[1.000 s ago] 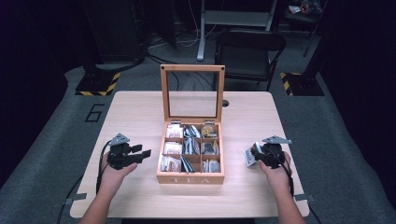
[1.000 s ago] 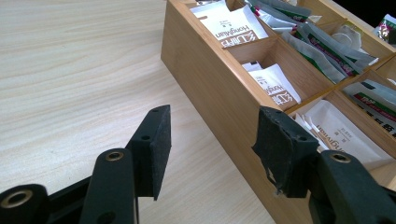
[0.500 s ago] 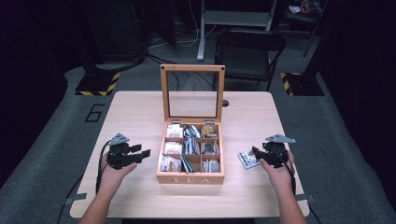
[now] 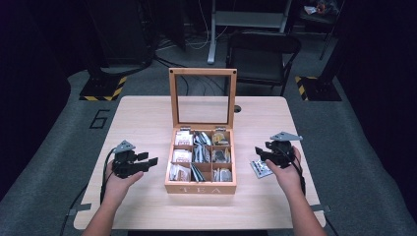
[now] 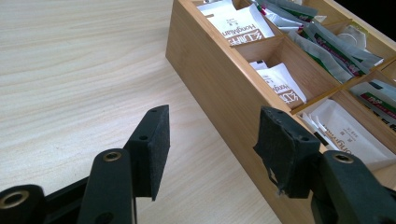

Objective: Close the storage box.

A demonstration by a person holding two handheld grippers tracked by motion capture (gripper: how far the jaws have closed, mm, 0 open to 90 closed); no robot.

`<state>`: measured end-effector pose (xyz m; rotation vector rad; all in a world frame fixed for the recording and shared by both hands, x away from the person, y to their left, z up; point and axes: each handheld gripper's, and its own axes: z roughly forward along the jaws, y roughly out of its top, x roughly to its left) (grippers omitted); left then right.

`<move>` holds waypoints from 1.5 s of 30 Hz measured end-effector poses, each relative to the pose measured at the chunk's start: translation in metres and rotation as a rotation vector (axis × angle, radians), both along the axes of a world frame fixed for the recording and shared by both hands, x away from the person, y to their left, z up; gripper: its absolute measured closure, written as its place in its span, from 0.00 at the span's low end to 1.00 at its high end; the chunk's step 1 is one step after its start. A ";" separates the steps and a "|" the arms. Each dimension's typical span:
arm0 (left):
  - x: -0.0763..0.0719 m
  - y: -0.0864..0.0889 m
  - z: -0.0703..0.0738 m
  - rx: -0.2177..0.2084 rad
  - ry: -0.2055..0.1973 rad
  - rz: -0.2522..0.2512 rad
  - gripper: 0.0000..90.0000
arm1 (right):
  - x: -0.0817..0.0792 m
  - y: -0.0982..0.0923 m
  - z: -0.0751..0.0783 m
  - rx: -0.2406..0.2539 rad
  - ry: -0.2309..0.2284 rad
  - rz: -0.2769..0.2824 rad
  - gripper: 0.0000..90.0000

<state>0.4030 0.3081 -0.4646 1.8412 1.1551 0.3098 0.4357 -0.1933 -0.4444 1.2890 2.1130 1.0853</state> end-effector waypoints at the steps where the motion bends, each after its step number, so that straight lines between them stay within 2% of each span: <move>1: 0.000 0.000 0.000 -0.001 -0.001 0.001 0.49 | 0.002 0.003 0.003 -0.002 0.001 0.012 0.54; 6: 0.001 0.000 0.002 0.002 -0.003 0.002 0.49 | 0.009 0.022 0.018 -0.018 -0.029 0.045 0.52; 10: 0.002 -0.003 0.001 0.001 -0.010 0.006 0.49 | 0.018 0.038 0.025 -0.031 -0.026 0.076 0.50; 14: 0.004 -0.003 0.001 0.003 0.003 -0.004 0.49 | 0.028 0.050 0.030 -0.051 -0.032 0.102 0.49; 17: 0.004 -0.003 0.000 0.008 -0.003 -0.001 0.49 | 0.035 0.056 0.034 -0.043 -0.028 0.110 0.50; 19: 0.003 -0.003 -0.001 0.002 0.000 0.002 0.49 | 0.040 0.059 0.035 -0.037 -0.038 0.132 0.54; 24: 0.003 -0.002 0.000 -0.002 0.005 -0.002 0.49 | 0.055 0.064 0.036 -0.003 -0.031 0.163 0.54; 29: 0.002 -0.001 -0.001 0.004 -0.002 0.006 0.49 | 0.069 0.069 0.036 -0.005 -0.013 0.170 0.55; 33: 0.001 -0.001 0.000 -0.001 0.001 0.001 0.49 | 0.079 0.072 0.038 -0.008 -0.022 0.161 0.55; 45: -0.001 -0.001 0.001 0.006 -0.010 0.000 0.49 | 0.092 0.079 0.039 0.020 -0.002 0.137 0.51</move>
